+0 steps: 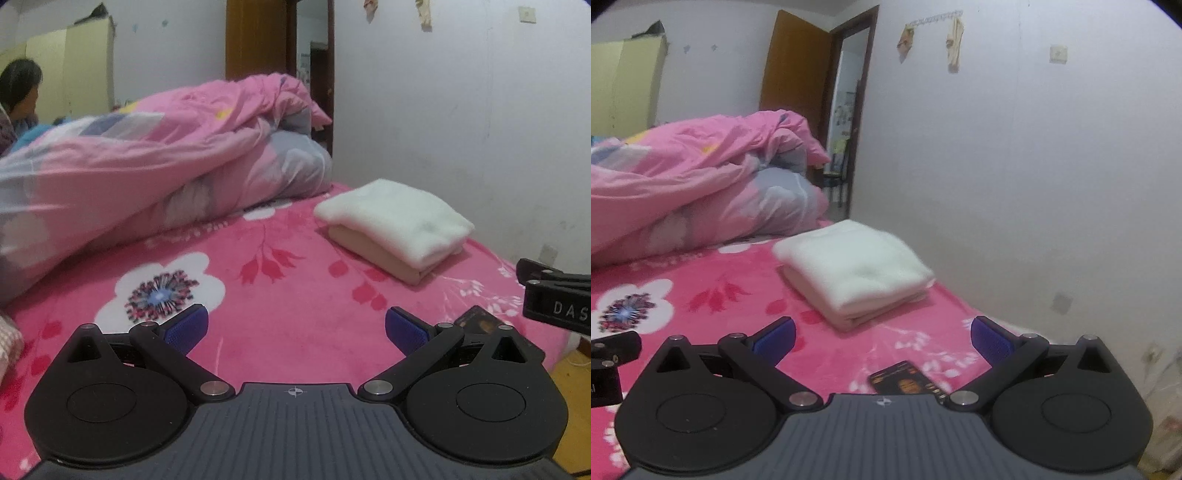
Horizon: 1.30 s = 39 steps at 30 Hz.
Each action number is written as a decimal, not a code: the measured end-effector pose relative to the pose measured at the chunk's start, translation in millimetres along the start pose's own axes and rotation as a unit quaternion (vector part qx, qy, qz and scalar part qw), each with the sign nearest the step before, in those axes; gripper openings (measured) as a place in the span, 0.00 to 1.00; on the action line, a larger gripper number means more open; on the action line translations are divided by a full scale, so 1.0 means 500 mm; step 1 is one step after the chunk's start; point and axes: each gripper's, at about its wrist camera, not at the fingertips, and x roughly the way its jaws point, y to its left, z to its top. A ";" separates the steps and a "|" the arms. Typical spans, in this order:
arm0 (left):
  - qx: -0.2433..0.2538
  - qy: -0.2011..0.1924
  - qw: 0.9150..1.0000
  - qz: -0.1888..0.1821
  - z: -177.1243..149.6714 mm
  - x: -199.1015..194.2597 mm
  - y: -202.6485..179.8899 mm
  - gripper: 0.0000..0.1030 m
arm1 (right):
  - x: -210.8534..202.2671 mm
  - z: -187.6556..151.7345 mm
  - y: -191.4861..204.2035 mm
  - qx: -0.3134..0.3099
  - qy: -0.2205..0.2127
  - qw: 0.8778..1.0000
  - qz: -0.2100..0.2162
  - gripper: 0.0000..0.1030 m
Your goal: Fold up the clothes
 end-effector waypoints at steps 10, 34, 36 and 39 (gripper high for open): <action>-0.024 0.003 0.999 -0.022 0.002 0.013 0.006 1.00 | 0.018 0.008 -0.010 0.034 0.033 0.999 -0.004 1.00; -0.011 -0.001 1.000 -0.016 -0.007 0.012 0.000 1.00 | 0.016 0.006 0.016 0.011 0.032 0.999 -0.003 1.00; -0.010 -0.002 1.000 -0.016 -0.007 0.012 0.000 1.00 | 0.015 0.006 0.016 0.010 0.030 0.999 -0.005 1.00; -0.014 0.001 1.000 -0.018 -0.007 0.013 0.001 1.00 | 0.014 0.008 0.017 0.010 0.028 1.000 -0.007 1.00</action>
